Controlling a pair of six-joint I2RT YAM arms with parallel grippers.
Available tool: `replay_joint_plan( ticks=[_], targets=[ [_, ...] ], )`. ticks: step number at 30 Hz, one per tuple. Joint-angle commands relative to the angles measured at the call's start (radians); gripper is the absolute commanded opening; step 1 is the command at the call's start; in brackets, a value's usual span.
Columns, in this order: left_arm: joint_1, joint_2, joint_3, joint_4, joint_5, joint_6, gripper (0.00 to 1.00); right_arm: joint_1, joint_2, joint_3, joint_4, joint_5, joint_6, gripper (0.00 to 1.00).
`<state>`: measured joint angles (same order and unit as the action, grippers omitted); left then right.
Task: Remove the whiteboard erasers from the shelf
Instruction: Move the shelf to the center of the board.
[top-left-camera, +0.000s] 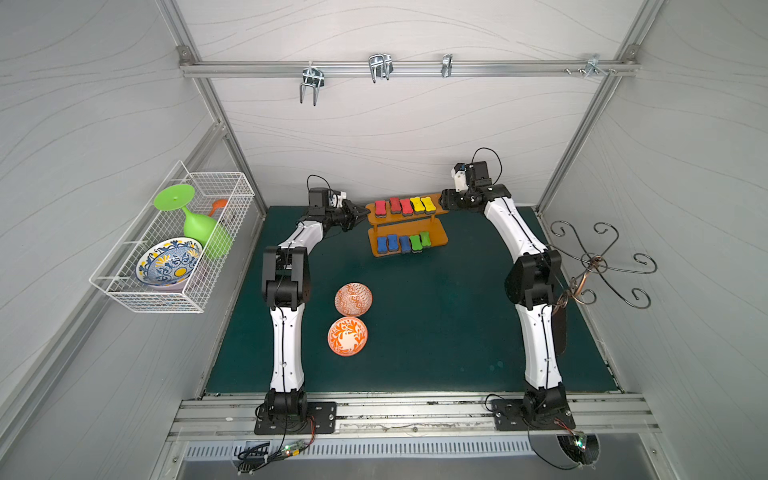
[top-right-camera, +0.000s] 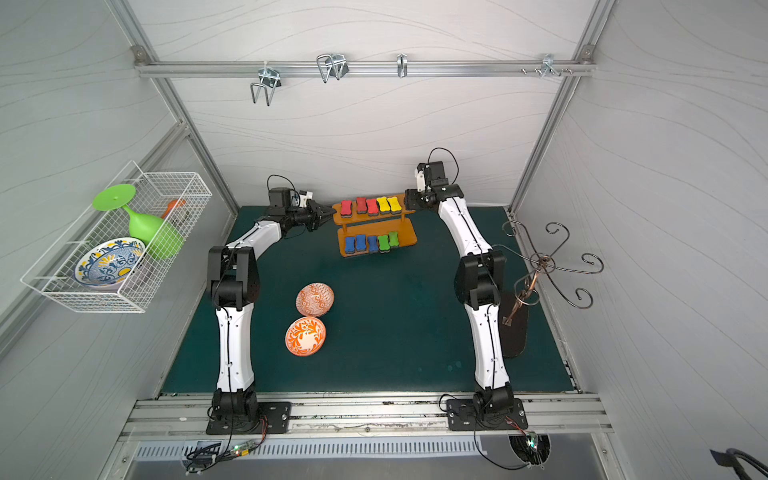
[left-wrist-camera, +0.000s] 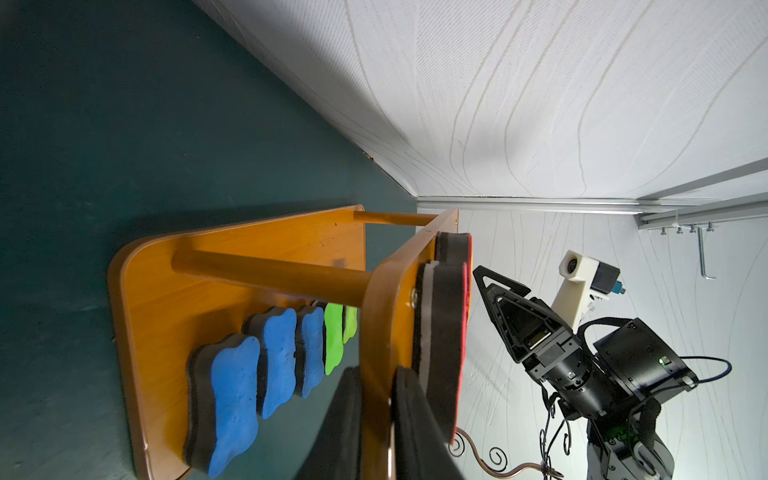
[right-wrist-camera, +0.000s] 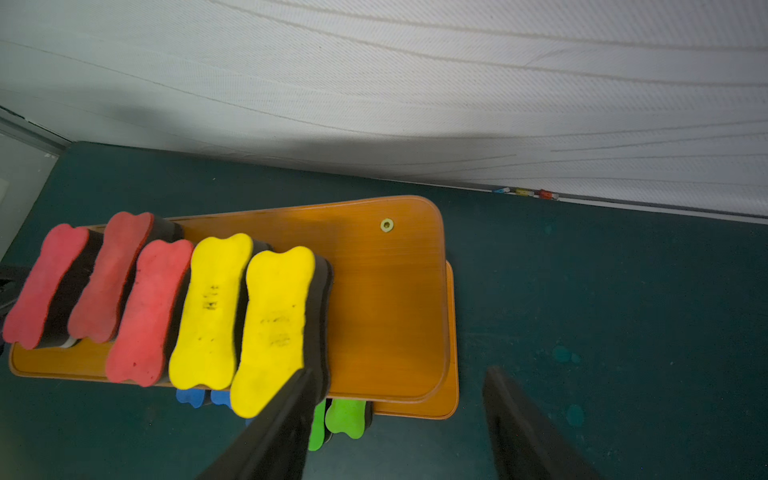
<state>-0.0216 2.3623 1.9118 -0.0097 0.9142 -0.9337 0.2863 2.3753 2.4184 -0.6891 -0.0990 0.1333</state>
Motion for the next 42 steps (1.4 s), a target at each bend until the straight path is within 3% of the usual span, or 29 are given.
replay_joint_plan(
  ticks=[1,20,42],
  targets=[
    [0.015,-0.011,0.027,-0.006,-0.034,0.024,0.00,-0.008,0.039,0.007,0.003,-0.011,0.030,0.68],
    [0.014,0.005,0.038,-0.012,-0.034,0.026,0.00,-0.055,0.088,-0.011,0.086,-0.200,0.165,0.63],
    [0.014,0.012,0.043,-0.018,-0.034,0.027,0.00,-0.067,0.121,-0.007,0.110,-0.296,0.215,0.54]
  ],
)
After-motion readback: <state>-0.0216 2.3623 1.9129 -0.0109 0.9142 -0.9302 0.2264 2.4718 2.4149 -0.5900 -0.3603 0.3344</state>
